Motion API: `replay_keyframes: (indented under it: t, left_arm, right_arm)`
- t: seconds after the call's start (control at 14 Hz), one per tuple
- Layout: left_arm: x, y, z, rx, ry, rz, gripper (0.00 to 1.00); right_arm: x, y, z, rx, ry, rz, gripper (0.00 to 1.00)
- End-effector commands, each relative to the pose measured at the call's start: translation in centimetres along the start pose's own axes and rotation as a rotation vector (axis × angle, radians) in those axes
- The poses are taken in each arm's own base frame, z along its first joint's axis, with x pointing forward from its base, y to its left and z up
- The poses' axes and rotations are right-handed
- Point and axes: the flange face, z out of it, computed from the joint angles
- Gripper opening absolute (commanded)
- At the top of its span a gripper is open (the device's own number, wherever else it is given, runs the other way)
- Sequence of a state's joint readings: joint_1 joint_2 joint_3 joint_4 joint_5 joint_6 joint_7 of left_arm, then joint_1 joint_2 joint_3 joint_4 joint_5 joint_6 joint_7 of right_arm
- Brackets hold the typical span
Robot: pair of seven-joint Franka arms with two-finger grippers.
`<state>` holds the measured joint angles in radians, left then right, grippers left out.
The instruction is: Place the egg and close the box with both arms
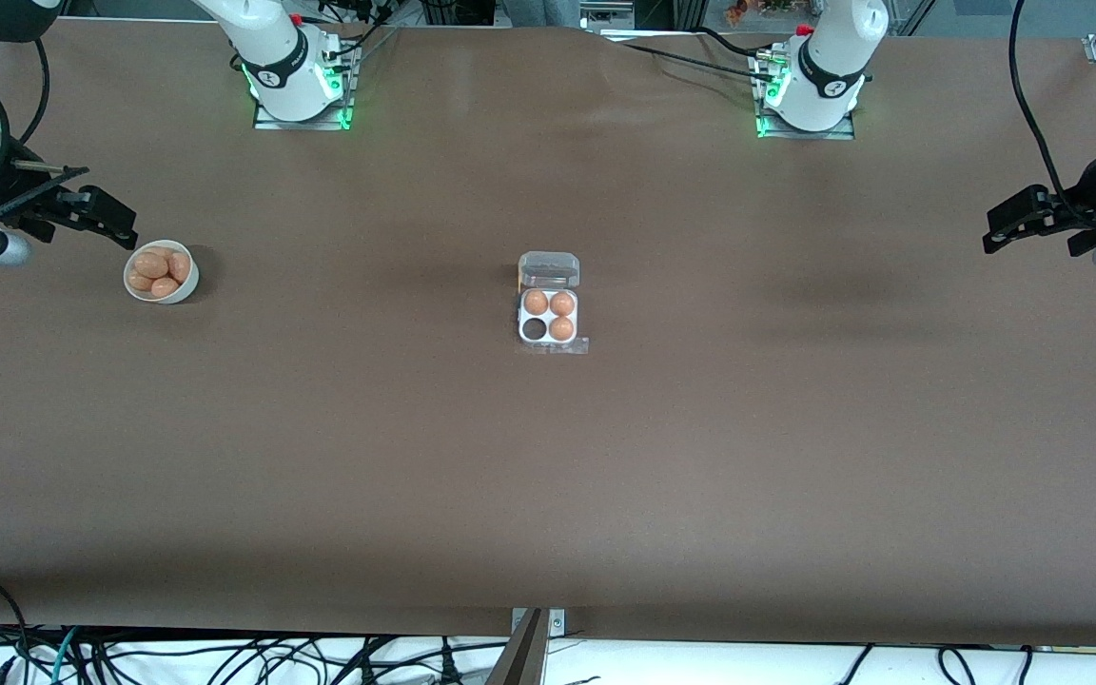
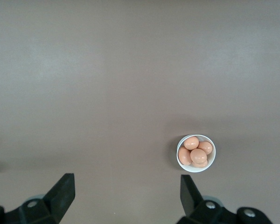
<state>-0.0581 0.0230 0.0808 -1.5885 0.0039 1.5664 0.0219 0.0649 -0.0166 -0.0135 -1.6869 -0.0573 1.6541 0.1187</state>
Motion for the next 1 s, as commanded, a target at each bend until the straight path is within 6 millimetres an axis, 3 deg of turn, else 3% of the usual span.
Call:
replay_keyframes:
  t: [0.0, 0.93]
  left_arm:
    - [-0.10, -0.19, -0.62, 0.024, -0.004, 0.000, 1.00]
    - [-0.14, -0.06, -0.78, 0.012, -0.001, 0.010, 1.00]
  right_arm:
    - [-0.22, 0.18, -0.37, 0.000, -0.007, -0.008, 1.00]
    - [-0.23, 0.18, -0.43, 0.000, -0.007, -0.010, 1.00]
